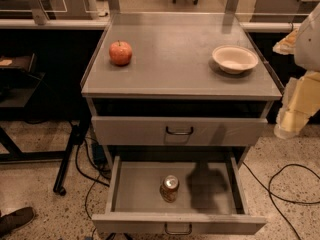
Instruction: Pick orange can from middle drawer and place on counter
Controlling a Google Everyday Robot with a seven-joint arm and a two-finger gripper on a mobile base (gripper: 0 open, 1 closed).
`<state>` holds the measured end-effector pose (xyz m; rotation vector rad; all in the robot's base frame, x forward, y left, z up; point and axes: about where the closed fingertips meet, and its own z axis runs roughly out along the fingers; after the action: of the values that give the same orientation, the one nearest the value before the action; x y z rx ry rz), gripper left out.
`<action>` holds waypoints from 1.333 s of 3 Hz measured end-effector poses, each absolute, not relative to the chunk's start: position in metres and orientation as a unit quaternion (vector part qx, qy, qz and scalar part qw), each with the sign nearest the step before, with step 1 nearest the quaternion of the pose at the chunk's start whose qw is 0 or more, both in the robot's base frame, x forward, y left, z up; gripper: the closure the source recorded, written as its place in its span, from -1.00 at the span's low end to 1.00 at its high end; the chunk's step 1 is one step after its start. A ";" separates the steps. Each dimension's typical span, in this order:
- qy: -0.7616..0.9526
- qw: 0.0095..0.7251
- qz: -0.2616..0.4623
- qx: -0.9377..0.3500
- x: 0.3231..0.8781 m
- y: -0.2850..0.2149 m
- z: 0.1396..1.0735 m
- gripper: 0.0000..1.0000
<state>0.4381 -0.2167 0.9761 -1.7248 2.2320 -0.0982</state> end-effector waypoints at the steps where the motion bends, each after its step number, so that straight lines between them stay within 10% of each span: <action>1: 0.781 0.159 -0.031 -0.604 0.437 -0.216 0.971 -1.00; 4: 0.789 0.157 0.067 -0.590 0.421 -0.189 0.809 -1.00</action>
Offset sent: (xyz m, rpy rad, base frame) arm -0.0111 0.0143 -0.0842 0.0807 0.0749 0.0249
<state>0.4212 -0.1892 0.8089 -1.6878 2.2585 0.1920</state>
